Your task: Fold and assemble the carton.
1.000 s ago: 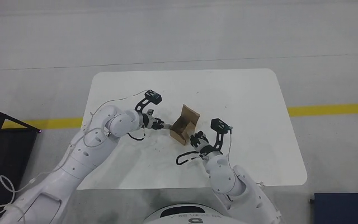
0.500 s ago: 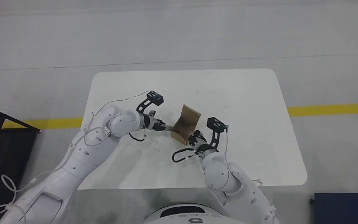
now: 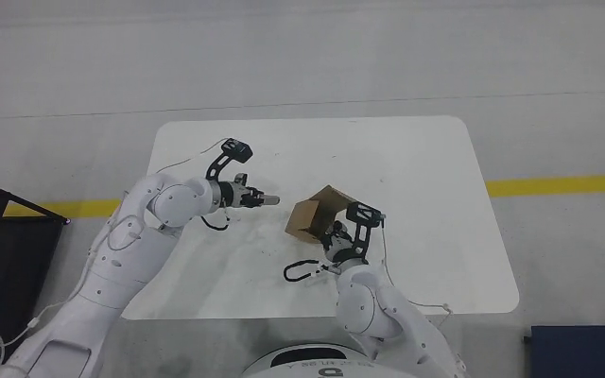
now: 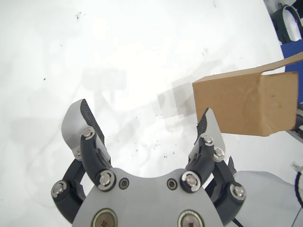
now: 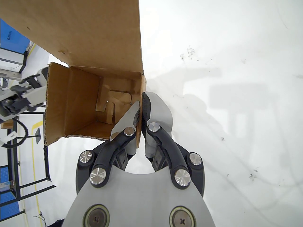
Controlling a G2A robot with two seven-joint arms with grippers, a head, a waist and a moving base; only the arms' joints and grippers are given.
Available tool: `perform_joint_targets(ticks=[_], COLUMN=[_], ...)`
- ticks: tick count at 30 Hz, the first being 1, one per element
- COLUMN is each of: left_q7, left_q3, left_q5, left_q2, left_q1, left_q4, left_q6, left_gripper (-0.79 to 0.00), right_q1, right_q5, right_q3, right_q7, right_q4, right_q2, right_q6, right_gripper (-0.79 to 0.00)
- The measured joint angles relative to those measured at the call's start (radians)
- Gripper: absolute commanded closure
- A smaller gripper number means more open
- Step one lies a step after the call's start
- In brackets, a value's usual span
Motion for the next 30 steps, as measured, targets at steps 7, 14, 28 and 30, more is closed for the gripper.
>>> perform_joint_targets(ticks=[7,14,28,30], left_q7=[-0.039,-0.069,-0.083,-0.081], left_q3=[-0.004,0.035,0.144,0.15], left_q5=[-0.039,-0.022,0.009,0.009], left_q2=[0.004,-0.003,-0.036,-0.039], left_q1=[0.044,0.028,-0.053,-0.06], left_q4=[-0.06,-0.069,-0.007,0.001], left_q6=[0.012,0.048,0.074,0.076], left_gripper=[-0.785,-0.739,-0.653,-0.616], right_q1=[-0.028,-0.11,-0.149,-0.145], right_q5=[0.099,0.235,0.294,0.294], right_q3=[0.047,0.119,0.151,0.147], right_q7=[-0.027,-0.142,-0.168,-0.164], right_q4=[-0.011,-0.021,0.037,0.044], right_q2=[-0.003,-0.002,0.005,0.005], right_q6=[-0.083,-0.258,-0.435,-0.442], right_gripper=[-0.323,-0.289,-0.296,-0.305])
